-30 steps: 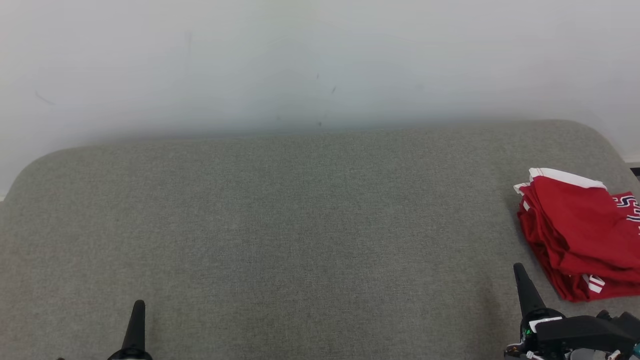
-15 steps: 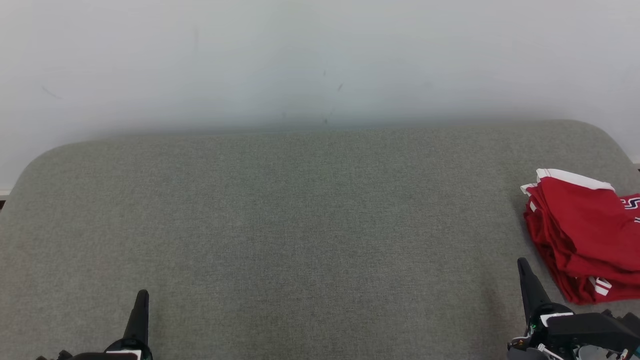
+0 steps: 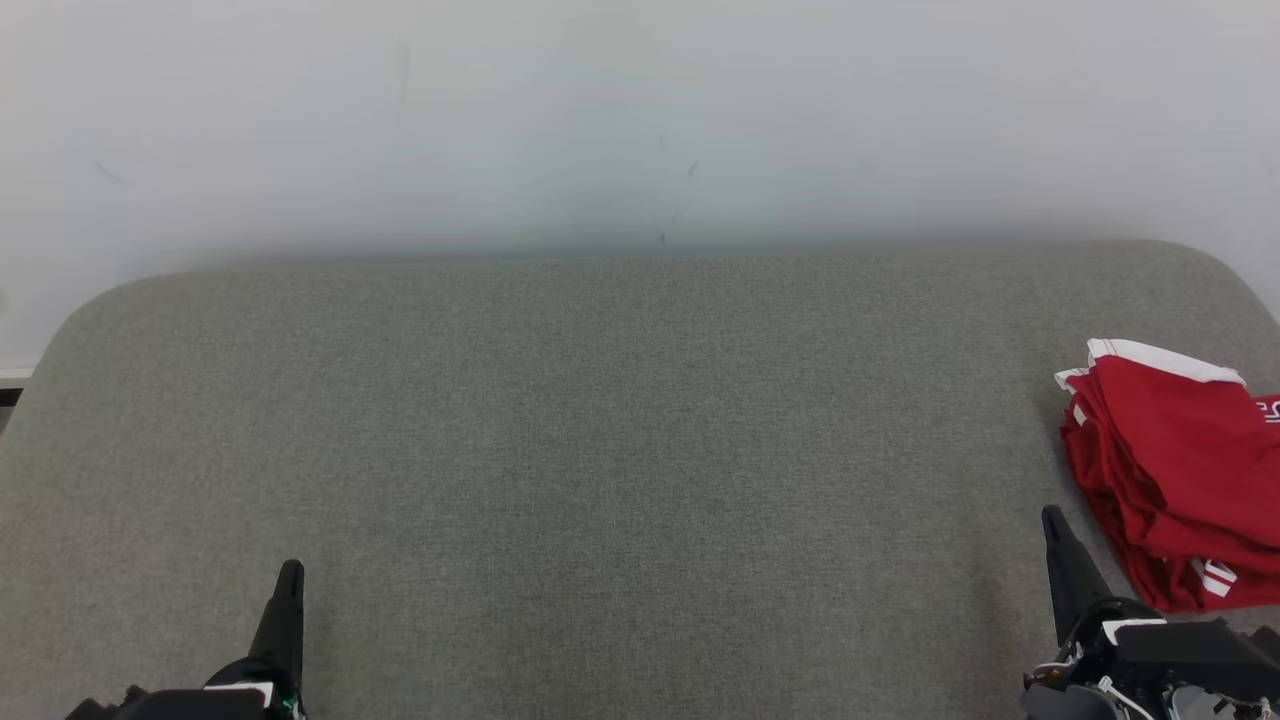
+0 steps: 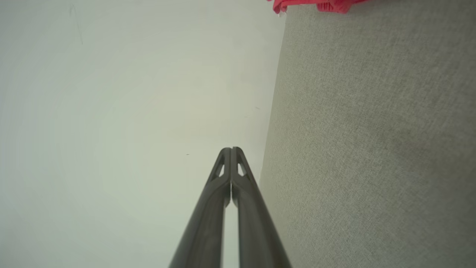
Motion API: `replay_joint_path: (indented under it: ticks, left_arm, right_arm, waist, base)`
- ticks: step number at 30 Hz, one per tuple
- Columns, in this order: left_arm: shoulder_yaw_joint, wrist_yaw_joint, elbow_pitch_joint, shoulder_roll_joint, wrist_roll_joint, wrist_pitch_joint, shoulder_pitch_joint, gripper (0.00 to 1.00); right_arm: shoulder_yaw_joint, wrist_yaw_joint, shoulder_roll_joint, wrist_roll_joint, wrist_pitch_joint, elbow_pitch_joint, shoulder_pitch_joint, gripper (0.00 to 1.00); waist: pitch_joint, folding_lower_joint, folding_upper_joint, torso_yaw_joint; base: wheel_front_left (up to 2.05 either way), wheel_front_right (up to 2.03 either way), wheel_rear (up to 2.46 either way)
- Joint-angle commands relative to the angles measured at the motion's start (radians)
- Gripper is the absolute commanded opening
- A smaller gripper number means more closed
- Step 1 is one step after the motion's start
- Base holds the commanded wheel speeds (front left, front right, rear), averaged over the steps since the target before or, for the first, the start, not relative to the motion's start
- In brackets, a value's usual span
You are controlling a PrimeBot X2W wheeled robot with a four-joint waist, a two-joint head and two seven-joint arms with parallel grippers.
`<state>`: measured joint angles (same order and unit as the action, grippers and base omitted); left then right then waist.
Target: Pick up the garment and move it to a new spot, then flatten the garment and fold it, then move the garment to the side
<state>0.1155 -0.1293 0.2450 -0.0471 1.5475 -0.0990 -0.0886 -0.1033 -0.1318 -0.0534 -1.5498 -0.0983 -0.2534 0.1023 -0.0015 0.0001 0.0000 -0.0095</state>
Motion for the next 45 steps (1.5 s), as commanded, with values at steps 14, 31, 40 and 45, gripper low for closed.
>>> replay_joint_path:
  ticks: [14, 31, 40, 45]
  left_arm:
    - [-0.001, -0.002, 0.001, -0.005, 0.068, -0.018, -0.027, 0.0]
    - [-0.001, -0.002, 0.001, -0.005, 0.068, -0.018, -0.026, 0.0]
    - [-0.001, -0.002, 0.001, -0.005, 0.068, -0.018, -0.026, 0.0]
    - [-0.001, -0.002, 0.001, -0.005, 0.068, -0.018, -0.026, 0.0]
  right_arm:
    - [-0.014, 0.002, 0.005, -0.063, -0.019, 0.011, 0.009, 0.0]
    - [-0.014, 0.002, 0.004, -0.064, -0.019, 0.011, 0.009, 0.0]
    - [-0.013, 0.002, 0.004, -0.064, -0.019, 0.011, 0.009, 0.0]
    - [-0.013, 0.002, 0.004, -0.064, -0.019, 0.011, 0.009, 0.0]
  waist:
    - [0.005, -0.0001, 0.0, 0.01]
    - [0.005, -0.0001, 0.0, 0.01]
    - [0.005, -0.0001, 0.0, 0.01]
    - [0.005, -0.0001, 0.0, 0.01]
  base:
    - [0.0, 0.0, 0.0]
    - [0.0, 0.0, 0.0]
    - [0.0, 0.0, 0.0]
    - [0.0, 0.0, 0.0]
